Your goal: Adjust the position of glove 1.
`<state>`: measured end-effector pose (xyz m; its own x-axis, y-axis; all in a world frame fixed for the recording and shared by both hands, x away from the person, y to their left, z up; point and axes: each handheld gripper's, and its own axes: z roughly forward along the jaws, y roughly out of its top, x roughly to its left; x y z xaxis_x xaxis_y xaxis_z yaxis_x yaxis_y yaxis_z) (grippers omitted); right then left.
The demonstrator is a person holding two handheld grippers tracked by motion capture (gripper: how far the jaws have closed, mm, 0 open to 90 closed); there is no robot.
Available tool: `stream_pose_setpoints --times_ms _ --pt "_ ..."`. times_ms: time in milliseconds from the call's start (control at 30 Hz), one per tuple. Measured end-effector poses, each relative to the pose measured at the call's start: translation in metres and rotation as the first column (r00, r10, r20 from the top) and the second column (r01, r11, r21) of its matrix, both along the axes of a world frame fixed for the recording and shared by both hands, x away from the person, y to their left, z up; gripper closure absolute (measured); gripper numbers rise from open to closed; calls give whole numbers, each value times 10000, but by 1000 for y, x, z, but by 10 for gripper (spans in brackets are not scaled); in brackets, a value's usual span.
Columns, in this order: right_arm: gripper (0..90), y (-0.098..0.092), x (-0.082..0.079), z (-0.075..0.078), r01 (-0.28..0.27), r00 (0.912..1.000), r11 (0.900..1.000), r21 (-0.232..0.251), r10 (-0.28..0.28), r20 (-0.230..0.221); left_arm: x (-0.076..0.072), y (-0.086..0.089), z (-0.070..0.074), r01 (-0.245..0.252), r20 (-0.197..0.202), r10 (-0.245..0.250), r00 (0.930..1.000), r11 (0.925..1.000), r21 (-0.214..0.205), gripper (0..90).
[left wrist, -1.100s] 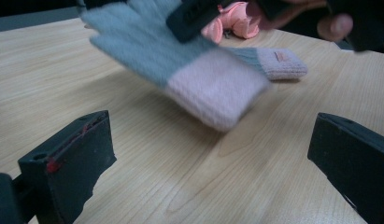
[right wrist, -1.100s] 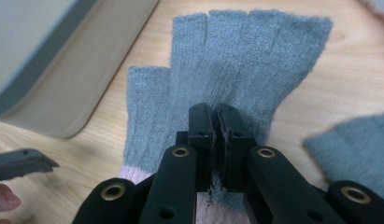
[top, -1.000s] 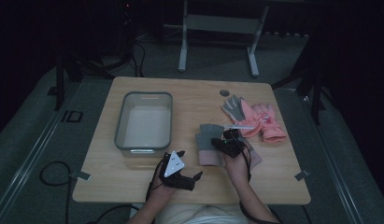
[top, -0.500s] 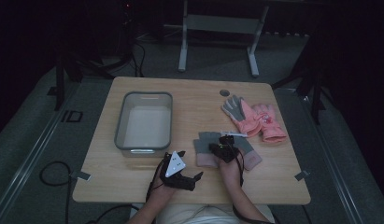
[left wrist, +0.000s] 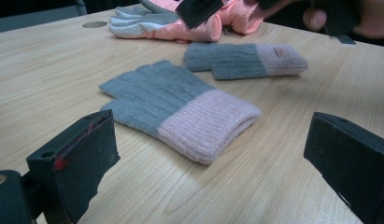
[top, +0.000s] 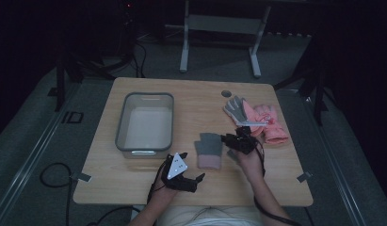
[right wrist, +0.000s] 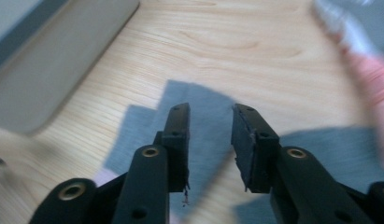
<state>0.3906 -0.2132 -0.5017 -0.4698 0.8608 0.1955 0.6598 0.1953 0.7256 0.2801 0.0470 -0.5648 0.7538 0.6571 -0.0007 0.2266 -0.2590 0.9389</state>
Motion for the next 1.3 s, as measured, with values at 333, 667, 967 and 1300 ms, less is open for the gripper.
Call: stream_pose_setpoints --times_ms 333,667,967,1300 --pt "615 -47 4 11 -1580 9851 9787 -1308 1653 472 0 0 0 -74 51 74 10000 10000 49 11" --pt "608 -76 11 -18 -2496 9652 9354 -2506 2611 135 -1 1 0 -168 53 168 9998 9998 -54 0" --pt "612 -87 14 -44 -2957 9524 9306 -2156 3047 90 1 2 0 -113 -103 111 9999 9998 -172 0" --pt "844 -76 -1 -39 -2802 9599 9362 -2122 2762 -489 -1 1 0 -151 35 151 9999 9999 -32 0"
